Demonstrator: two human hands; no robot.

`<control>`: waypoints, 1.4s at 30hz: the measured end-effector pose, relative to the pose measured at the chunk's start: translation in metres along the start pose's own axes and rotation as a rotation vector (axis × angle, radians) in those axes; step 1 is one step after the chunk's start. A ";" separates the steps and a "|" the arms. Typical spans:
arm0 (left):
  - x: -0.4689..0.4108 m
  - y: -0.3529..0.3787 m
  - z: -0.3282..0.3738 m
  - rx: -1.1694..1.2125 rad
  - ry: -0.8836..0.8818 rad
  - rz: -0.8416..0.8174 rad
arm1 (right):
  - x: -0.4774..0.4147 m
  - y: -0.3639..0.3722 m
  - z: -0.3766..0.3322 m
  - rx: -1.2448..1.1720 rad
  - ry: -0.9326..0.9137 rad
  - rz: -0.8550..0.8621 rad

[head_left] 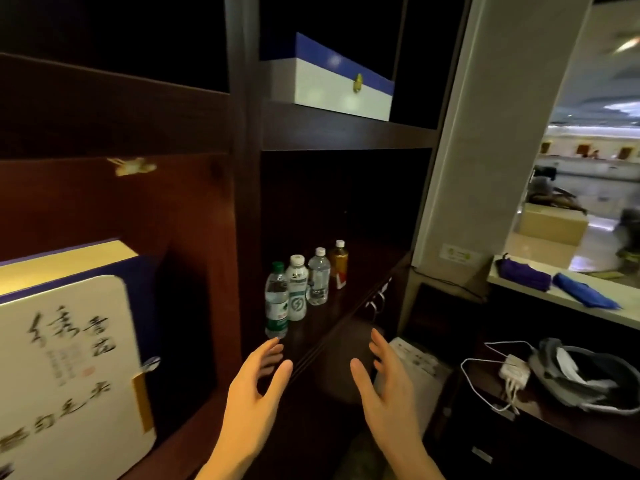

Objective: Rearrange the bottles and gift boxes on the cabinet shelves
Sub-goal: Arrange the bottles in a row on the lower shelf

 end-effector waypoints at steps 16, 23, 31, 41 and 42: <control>-0.077 0.117 -0.046 0.068 -0.096 -0.109 | -0.079 0.001 0.051 0.121 0.079 0.065; -0.122 0.160 -0.074 0.006 -0.143 -0.122 | -0.136 0.011 0.082 0.143 0.088 0.095; -0.194 0.222 -0.138 -0.068 -0.235 -0.018 | -0.246 0.062 0.157 0.093 0.073 -0.033; -0.250 0.277 -0.172 -0.295 -0.281 0.256 | -0.372 0.122 0.240 0.111 0.003 -0.233; -0.254 0.278 -0.174 -0.318 -0.284 0.275 | -0.379 0.128 0.245 0.111 -0.006 -0.255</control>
Point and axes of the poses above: each hand's wrist, its own x-axis away from the middle knuckle, its own y-axis out of the palm, z = x × y, the point moved 8 cm from there along -x, towards the middle knuckle, and after that the axes turned 9 degrees about z, right-handed, at the moved point
